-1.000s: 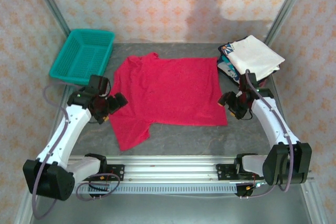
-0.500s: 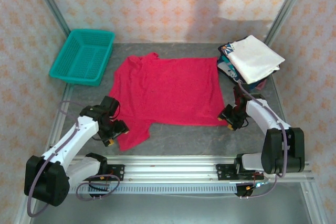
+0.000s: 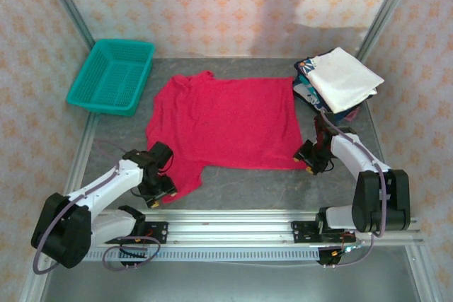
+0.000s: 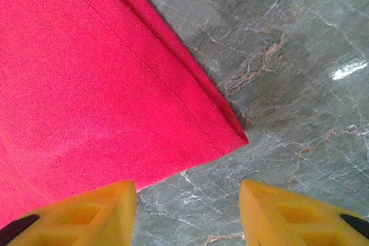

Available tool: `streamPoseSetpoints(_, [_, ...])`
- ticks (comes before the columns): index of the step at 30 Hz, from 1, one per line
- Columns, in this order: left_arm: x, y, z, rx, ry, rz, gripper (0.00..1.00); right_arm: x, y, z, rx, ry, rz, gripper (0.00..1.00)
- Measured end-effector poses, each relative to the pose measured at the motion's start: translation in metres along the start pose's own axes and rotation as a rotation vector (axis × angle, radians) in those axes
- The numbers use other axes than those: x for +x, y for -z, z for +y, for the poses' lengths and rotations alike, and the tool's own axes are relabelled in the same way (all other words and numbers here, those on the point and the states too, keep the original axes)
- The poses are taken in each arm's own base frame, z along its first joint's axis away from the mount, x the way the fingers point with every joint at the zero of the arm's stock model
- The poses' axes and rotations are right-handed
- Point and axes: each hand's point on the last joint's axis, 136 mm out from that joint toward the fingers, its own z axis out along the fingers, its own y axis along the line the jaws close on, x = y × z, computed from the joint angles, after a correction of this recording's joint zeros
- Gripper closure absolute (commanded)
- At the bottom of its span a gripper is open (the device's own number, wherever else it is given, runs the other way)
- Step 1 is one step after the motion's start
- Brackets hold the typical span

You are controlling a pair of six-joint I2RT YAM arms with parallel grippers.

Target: Fold and stack the t-shirts

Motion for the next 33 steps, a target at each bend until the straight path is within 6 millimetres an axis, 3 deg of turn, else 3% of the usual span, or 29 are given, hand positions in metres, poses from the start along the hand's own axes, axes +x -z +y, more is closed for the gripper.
streamPoseSetpoints(5, [-0.006,-0.008,-0.01,0.02,0.005,-0.009,0.57,-0.002,-0.005,0.0,0.003,-0.002,0.004,0.52])
streamPoseSetpoints(9, [-0.006,-0.01,-0.017,0.041,0.011,0.0,0.83,-0.003,-0.007,0.0,0.002,-0.006,0.002,0.53])
streamPoseSetpoints(11, [-0.007,-0.01,-0.021,0.061,0.007,0.0,0.91,-0.003,-0.007,0.001,0.0,-0.007,0.0,0.55])
streamPoseSetpoints(17, [-0.006,-0.01,-0.024,0.075,0.006,0.002,1.0,-0.004,-0.01,0.001,0.002,-0.009,0.003,0.55])
streamPoseSetpoints(26, [-0.007,-0.005,-0.027,0.1,0.002,-0.015,1.0,-0.008,-0.027,-0.003,0.03,-0.04,0.026,0.56])
streamPoseSetpoints(28, [-0.007,-0.003,-0.028,0.114,0.0,-0.024,1.0,-0.009,-0.03,-0.002,0.03,-0.052,0.029,0.63])
streamPoseSetpoints(33, [-0.009,0.005,-0.031,0.152,-0.007,-0.053,1.0,-0.018,-0.033,0.004,0.026,-0.067,0.024,0.98])
